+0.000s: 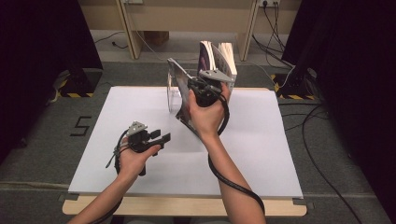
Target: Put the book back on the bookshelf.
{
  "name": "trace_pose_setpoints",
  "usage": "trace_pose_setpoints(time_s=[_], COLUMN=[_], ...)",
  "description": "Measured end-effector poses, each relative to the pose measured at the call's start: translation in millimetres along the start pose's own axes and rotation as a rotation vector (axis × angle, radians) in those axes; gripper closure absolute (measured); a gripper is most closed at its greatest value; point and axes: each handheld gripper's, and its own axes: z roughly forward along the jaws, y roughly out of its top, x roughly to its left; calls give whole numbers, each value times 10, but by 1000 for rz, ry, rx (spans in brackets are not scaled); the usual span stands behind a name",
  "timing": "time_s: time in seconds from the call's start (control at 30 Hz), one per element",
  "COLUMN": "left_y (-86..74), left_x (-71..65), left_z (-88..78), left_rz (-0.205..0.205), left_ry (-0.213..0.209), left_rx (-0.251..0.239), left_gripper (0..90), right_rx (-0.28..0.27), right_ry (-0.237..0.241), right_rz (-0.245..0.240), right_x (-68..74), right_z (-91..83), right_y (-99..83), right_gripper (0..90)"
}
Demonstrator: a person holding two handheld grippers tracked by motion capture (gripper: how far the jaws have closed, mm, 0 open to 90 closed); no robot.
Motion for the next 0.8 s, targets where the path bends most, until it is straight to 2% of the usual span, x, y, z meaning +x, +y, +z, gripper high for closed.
trace_pose_setpoints(time_s=[0.13, 0.27, 0.33, 0.5, 0.6, 0.63, 0.7, 0.8], left_y=[16, 27, 32, 51, 78, 88, 114, 169], left_x=[-5, -4, -1, -13, -22, -26, -39, -73], left_z=[5, 1, -4, -7, -2, 2, 6, 8], left_rz=[3, 3, 4, 2, 5, 3, 4, 11], left_ry=[-4, -4, -3, -9, -9, -10, -15, -30], left_rx=[-2, -6, -9, -15, -21, -23, -26, -48], left_gripper=[483, 483, 483, 484, 483, 483, 480, 473], right_rx=[38, 61, 63, 88, 94, 87, 63, 31], right_ry=[-19, -38, -39, -55, -35, -19, 7, 26], right_rz=[6, -9, -9, -46, -23, 7, 34, 56], right_x=[-29, -62, -64, -65, -87, -94, -111, -87], right_z=[-2, -6, -9, -20, -34, -43, -55, -58], right_y=[13, 6, -8, 16, 60, 81, 107, 111], right_gripper=[778, 771, 786, 832, 855, 860, 868, 870])
